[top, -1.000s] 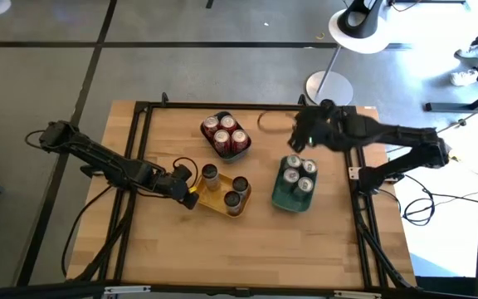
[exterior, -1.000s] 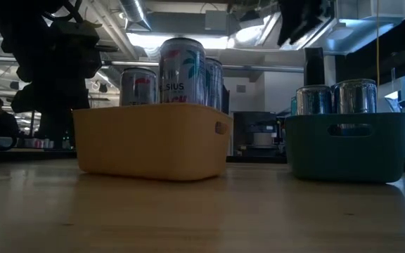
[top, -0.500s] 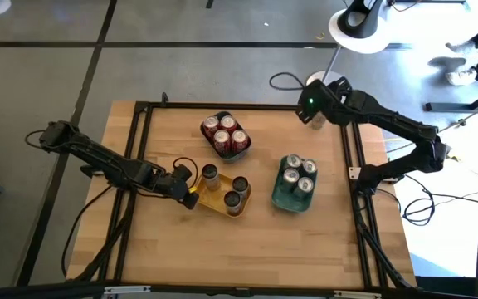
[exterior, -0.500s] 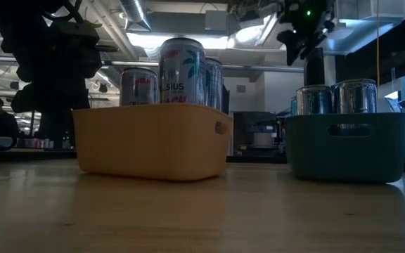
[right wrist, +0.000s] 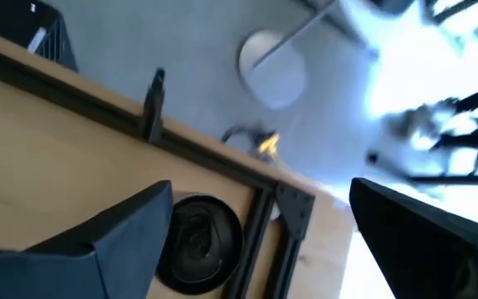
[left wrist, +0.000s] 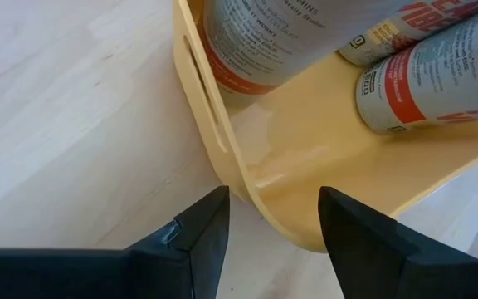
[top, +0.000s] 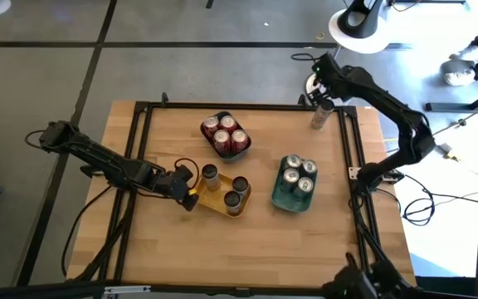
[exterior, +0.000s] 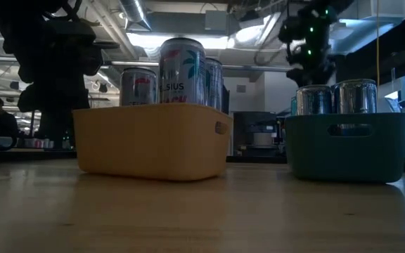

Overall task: Sort soda cans
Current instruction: Put the white and pink soda can into the yellow bin

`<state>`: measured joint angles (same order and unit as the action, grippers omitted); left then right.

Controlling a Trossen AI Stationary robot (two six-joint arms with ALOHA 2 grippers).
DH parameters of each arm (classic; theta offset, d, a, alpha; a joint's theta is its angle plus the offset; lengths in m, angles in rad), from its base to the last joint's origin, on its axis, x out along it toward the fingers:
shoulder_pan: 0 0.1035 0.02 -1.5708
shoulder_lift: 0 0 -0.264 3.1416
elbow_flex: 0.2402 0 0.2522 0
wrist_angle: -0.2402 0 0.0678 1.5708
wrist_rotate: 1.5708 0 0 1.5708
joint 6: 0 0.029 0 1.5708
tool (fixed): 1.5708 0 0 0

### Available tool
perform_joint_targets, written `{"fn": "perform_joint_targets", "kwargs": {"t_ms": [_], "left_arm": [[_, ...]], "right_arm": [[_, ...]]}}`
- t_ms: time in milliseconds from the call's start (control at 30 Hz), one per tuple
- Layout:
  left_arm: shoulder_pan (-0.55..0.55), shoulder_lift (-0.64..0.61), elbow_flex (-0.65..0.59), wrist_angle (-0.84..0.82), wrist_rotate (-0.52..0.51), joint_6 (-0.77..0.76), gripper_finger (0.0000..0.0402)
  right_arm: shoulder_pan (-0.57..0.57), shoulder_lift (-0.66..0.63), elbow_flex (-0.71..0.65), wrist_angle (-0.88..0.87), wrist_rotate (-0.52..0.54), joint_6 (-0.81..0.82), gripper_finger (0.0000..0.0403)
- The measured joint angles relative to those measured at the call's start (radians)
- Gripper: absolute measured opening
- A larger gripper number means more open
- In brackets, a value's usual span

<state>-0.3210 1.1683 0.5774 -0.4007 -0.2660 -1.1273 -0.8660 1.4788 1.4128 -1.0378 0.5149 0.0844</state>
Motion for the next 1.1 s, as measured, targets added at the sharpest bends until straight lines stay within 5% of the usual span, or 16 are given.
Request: {"fn": "perform_joint_targets", "kwargs": {"t_ms": [267, 1100], "left_arm": [[0.0, 0.0, 0.0, 0.0, 0.0, 0.009, 0.0177], [0.0, 0.0, 0.0, 0.001, 0.0, -0.003, 0.0177]], "right_arm": [[-0.126, 0.062, 0.0, -0.037, -0.217, -0.014, 0.0382], [-0.136, 0.184, -0.001, -0.112, -0.332, 0.049, 0.0387]]}}
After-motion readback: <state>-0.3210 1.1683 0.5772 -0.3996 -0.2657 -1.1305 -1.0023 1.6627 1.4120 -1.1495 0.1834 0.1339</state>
